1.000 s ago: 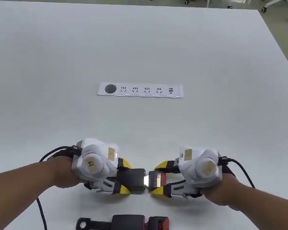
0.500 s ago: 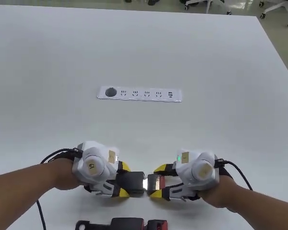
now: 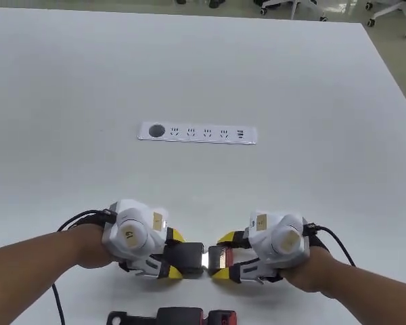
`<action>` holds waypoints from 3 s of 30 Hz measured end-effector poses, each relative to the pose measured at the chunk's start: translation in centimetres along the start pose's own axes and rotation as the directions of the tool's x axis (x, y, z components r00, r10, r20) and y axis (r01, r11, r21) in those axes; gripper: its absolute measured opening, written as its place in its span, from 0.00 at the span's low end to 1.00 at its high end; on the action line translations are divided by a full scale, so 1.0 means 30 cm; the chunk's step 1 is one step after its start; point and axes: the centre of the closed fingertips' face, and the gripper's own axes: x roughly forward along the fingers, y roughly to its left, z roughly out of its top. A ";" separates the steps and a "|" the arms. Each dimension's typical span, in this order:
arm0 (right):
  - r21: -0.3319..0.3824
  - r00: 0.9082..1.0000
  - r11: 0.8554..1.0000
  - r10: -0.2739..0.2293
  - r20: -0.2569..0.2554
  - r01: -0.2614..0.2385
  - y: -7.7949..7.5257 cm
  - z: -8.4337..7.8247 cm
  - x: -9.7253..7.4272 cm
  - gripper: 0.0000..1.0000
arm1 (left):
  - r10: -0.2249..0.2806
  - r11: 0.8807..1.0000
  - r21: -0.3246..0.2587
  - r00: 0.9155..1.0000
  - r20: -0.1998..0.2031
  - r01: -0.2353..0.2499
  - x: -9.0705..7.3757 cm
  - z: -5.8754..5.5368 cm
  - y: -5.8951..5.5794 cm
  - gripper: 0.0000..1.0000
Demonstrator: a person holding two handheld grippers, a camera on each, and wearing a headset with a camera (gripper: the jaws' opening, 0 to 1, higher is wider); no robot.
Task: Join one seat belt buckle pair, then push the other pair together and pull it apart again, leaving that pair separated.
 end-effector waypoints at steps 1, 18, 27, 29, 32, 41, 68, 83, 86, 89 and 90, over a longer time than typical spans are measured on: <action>-0.001 1.000 1.000 0.000 -0.002 0.000 0.000 -0.001 0.000 0.33 | 0.000 1.000 0.000 1.000 -0.001 0.000 0.000 -0.001 0.000 0.34; -0.021 1.000 1.000 0.006 -0.031 -0.006 0.001 -0.029 -0.046 0.33 | 0.000 1.000 0.003 1.000 -0.004 0.000 -0.005 0.007 -0.008 0.34; -0.017 1.000 1.000 0.003 -0.022 -0.003 -0.004 -0.039 -0.061 0.33 | 0.001 1.000 0.003 1.000 0.000 -0.001 -0.005 0.006 -0.007 0.34; -0.017 1.000 1.000 0.002 -0.020 -0.002 -0.010 -0.047 -0.069 0.33 | 0.001 1.000 0.002 1.000 0.003 -0.001 -0.005 0.005 -0.007 0.34; -0.015 1.000 1.000 0.000 -0.022 -0.001 -0.012 -0.056 -0.073 0.33 | 0.001 1.000 0.002 1.000 0.004 -0.001 -0.004 0.003 -0.006 0.34; 0.001 1.000 1.000 -0.014 -0.017 0.014 -0.013 -0.095 -0.119 0.33 | 0.001 1.000 0.000 1.000 0.004 -0.001 -0.004 0.002 -0.006 0.34; 0.025 0.999 0.999 -0.040 -0.028 0.041 -0.023 -0.198 -0.256 0.34 | 0.002 1.000 -0.003 1.000 0.004 -0.002 -0.005 0.006 -0.007 0.34; 0.034 0.998 0.998 -0.051 -0.024 0.052 -0.024 -0.235 -0.302 0.34 | 0.002 1.000 -0.008 1.000 0.004 -0.002 -0.005 0.005 -0.006 0.34; 0.039 0.998 0.998 -0.057 -0.023 0.058 -0.020 -0.230 -0.304 0.34 | 0.004 1.000 -0.008 1.000 0.003 -0.003 -0.005 0.005 -0.006 0.35; 0.045 0.998 0.997 -0.062 -0.024 0.063 -0.022 -0.232 -0.305 0.34 | 0.003 1.000 -0.007 1.000 0.000 -0.003 -0.005 0.006 -0.006 0.35; 0.046 0.998 0.997 -0.063 -0.024 0.064 -0.022 -0.232 -0.305 0.34 | 0.003 1.000 -0.007 1.000 -0.001 -0.003 -0.005 0.007 -0.006 0.35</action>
